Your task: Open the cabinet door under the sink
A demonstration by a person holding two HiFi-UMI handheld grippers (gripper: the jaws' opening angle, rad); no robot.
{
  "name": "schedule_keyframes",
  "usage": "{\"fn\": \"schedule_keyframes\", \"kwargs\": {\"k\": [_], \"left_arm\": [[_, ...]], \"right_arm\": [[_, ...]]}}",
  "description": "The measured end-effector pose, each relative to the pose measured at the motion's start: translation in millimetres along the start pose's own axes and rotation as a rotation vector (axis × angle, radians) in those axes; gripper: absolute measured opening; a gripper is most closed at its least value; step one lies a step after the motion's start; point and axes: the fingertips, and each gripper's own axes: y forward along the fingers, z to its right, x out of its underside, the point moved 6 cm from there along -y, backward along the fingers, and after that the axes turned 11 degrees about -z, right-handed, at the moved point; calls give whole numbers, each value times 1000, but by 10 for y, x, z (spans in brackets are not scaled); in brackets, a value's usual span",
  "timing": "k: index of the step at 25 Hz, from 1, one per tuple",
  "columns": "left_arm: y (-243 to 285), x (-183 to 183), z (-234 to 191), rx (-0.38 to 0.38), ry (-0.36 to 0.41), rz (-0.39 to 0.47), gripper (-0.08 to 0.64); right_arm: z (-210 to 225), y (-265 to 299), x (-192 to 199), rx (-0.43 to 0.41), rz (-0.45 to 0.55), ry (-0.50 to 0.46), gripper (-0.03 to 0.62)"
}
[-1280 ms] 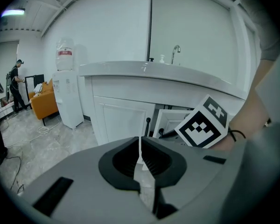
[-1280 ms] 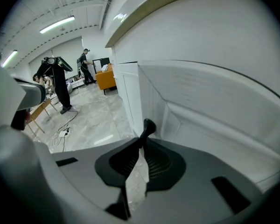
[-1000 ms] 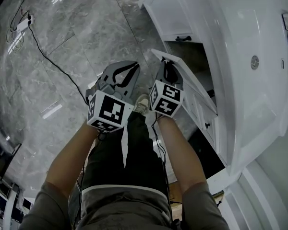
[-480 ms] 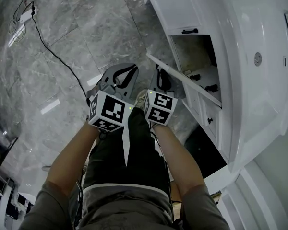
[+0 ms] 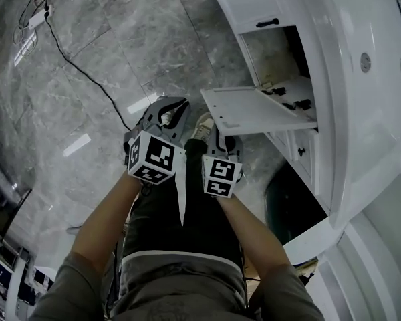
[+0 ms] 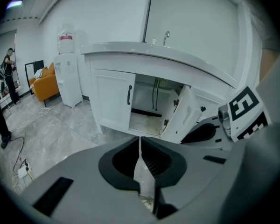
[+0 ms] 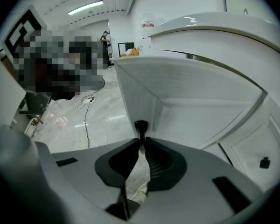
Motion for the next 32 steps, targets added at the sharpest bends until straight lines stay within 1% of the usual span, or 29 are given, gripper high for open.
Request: {"fn": "schedule_keyframes", "kwargs": {"k": [3,7,9,12,15,20,21,22,23,24,26,29,32], "left_arm": [[42,81,169,27,-6,-22,28],[102,125,429,60,16,-38,28],[121,128,528,77,19,-46,28],[149,91,630,91,23,-52,28],[180,24,693,101,38,-57,28],[145,-103,669,95,63,-64,28],[124,-126,658,93,67,-64,28],[100,-148,646,90,73,-64,28],[70,-169,635,88,77,-66,28],[33,-187,627,85,80,-68,28],[-61,-223,620,81,83,-72,28],[-212,-283,625,76,88,-75,28],[-355,-351,649,72,90,-76,28]], "right_arm": [[40,-95,268,-8,-10,-31,52],[131,-204,577,-3,-49,-80,54],[184,-257,726,8,-80,-72,55],[258,-301,847,8,-86,-84,55],[276,-283,835,-5,-101,-104,58],[292,-261,847,-4,-136,-73,60],[311,-269,852,-6,-147,-57,77],[334,-281,851,-8,-161,-39,132],[358,-298,841,-12,-178,-20,149],[379,-323,827,-20,-195,-5,152],[408,-395,802,-39,-229,7,184],[441,-530,781,-52,-256,-4,186],[491,-679,763,-58,-273,10,185]]}}
